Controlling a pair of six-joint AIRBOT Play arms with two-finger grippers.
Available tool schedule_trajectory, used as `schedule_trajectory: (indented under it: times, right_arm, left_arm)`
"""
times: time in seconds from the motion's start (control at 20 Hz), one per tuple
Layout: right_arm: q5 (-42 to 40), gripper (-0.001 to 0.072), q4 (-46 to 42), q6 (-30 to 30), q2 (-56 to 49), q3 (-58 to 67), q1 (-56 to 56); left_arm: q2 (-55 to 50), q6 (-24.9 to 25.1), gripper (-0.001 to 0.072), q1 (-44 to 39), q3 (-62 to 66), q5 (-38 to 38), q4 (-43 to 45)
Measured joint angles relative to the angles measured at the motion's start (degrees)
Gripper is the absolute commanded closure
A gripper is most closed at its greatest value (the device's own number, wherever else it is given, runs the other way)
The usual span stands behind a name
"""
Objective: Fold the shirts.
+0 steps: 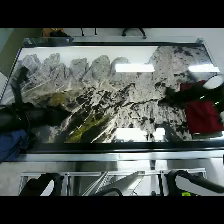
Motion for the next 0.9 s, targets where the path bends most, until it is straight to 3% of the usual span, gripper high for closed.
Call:
schedule_trajectory:
  times: [0.3, 0.9]
  right_arm:
    - [-12.1, 0.0692, -0.3, -2.5, 7.2, -15.9, 16.0]
    - [-14.7, 0.0691, 1.1, -3.0, 8.2, -18.4, 18.8]
  left_arm:
    - [9.8, -3.3, 0.0688, -7.3, -17.4, 3.9, 0.0]
    - [16.6, -5.4, 0.0688, -10.2, -23.7, 6.5, 0.0]
